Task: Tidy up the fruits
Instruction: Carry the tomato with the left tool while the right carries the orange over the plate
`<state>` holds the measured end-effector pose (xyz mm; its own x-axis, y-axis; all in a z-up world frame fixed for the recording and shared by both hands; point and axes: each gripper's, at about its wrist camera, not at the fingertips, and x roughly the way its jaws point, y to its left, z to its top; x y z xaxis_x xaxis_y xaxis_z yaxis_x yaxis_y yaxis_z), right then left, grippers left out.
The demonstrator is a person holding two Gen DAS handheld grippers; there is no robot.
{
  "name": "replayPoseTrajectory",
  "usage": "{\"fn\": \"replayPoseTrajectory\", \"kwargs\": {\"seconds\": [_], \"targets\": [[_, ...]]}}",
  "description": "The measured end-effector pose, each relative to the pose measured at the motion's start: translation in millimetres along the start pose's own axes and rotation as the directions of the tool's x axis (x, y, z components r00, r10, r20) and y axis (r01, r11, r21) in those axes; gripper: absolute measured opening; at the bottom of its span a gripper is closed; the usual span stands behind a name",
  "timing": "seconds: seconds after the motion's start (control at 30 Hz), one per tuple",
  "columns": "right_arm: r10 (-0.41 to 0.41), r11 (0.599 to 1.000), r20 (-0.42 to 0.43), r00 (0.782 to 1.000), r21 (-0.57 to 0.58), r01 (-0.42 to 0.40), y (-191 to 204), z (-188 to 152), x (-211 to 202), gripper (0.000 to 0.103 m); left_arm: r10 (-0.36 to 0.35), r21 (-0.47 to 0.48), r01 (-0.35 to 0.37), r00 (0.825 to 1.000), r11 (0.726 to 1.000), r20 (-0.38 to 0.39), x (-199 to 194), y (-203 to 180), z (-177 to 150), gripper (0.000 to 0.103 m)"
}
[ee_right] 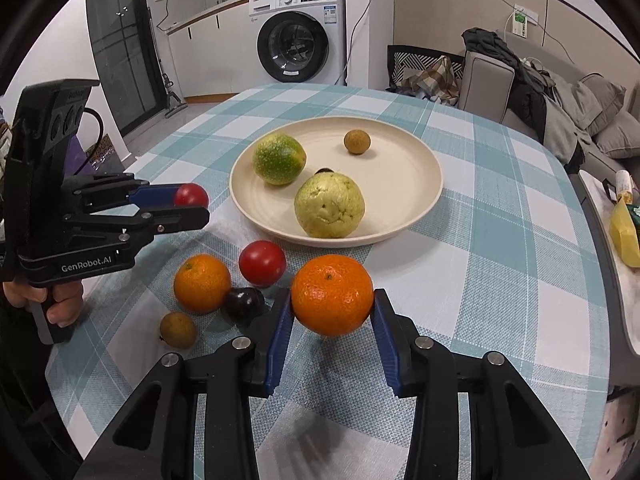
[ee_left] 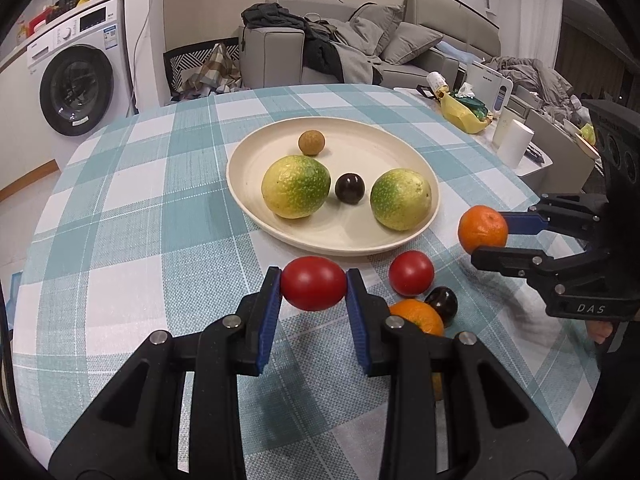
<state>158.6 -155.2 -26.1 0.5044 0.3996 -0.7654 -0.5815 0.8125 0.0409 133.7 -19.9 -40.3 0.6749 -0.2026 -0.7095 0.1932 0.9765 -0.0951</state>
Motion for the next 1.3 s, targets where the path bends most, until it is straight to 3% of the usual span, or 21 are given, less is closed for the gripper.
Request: {"fn": "replayPoseTrajectory", "kwargs": {"seconds": [0.4,0.77,1.3], "targets": [[0.000,1.000,0.117,0.993,0.020,-0.002,-1,8,-19,0.040,-0.008,-0.009,0.008,0.999,1.000,0.037,-5,0,3,0.029],[-0.007,0.999,0.171,0.985,0.045,-0.001,-4,13,-23,0.040,0.009,-0.006,-0.009,0.998,1.000,0.061,-1,-2,13,0.029],[-0.058,0.982,0.199,0.978,0.186,0.020,-28,29,-8,0.040,0.015,0.001,-0.016,0.997,1.000,0.081,12,-8,32,0.029]]}}
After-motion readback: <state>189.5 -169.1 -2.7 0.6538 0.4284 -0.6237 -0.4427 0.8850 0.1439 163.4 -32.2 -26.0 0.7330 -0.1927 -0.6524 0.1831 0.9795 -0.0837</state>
